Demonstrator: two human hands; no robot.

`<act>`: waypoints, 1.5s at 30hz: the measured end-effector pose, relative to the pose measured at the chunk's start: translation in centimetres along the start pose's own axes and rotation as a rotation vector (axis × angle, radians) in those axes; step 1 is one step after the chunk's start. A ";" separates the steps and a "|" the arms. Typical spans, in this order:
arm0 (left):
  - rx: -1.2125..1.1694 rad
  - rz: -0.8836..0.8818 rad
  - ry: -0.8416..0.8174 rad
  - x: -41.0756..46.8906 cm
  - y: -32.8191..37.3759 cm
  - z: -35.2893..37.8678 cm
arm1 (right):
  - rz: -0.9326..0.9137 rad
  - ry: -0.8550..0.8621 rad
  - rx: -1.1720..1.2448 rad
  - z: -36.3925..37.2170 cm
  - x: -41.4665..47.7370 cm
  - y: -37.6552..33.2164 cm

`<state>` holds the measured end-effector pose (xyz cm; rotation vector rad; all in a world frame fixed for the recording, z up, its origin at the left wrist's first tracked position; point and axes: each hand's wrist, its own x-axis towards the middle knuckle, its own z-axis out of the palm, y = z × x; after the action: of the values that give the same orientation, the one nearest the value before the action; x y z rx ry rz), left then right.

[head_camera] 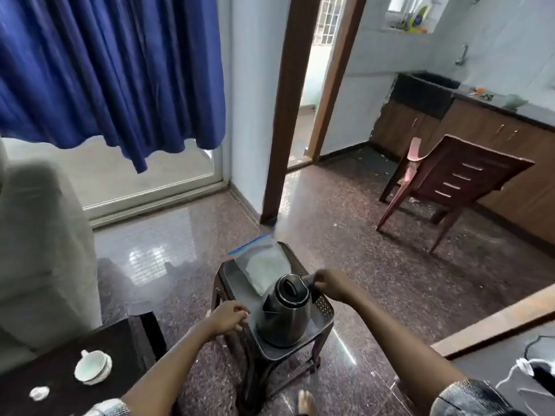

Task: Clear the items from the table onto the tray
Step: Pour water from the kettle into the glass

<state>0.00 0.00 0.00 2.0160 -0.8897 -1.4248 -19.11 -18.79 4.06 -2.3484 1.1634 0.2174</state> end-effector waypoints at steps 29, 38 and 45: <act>-0.588 -0.409 0.658 4.7 3.4 9.9 | -0.174 -0.677 0.408 -0.3 12.5 5.1; -0.679 -0.245 0.958 -3.0 4.4 8.4 | -0.377 -0.702 0.392 -3.1 9.6 -1.5; -0.736 -0.171 1.204 -12.9 -0.5 7.8 | -0.544 -0.728 0.400 -1.9 2.2 -9.1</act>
<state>-10.30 9.79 5.05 1.8482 0.3005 -0.2758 -10.79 -16.66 8.29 -1.8744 0.1830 0.5280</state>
